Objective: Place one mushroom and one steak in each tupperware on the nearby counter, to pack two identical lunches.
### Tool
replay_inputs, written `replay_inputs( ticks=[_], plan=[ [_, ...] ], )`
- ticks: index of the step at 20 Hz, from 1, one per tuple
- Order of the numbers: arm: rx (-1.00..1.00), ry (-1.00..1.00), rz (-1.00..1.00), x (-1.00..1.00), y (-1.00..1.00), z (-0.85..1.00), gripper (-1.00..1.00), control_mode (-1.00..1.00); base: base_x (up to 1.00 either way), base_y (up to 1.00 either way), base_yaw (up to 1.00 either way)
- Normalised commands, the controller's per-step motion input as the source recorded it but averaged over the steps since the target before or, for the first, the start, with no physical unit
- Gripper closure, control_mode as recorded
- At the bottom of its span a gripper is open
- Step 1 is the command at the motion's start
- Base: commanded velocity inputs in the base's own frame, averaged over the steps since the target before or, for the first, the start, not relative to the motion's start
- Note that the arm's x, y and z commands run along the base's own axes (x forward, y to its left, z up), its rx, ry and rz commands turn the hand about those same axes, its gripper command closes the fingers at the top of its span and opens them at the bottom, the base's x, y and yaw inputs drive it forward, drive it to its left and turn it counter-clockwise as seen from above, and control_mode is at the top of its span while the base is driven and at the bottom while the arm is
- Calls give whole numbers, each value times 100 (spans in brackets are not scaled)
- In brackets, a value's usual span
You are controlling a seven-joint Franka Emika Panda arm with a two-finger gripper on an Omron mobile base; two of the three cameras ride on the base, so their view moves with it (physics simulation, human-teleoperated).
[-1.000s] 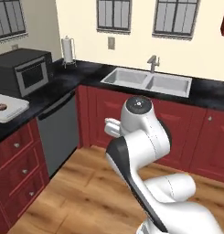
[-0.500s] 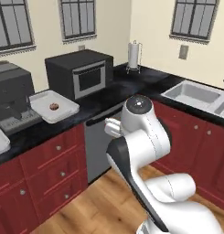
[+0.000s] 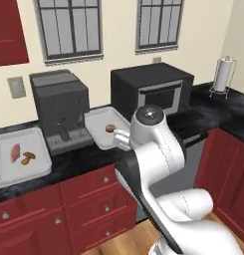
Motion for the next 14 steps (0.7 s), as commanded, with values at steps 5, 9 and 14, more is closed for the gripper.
replay_inputs(
  ticks=[5,9,14],
  plan=[
    [0,0,0,0,0,0,100,100,100,-83,28],
    [0,0,0,0,0,0,100,100,100,-29,18],
    [9,4,12,100,9,-17,100,-100,0,0,0]
  ],
)
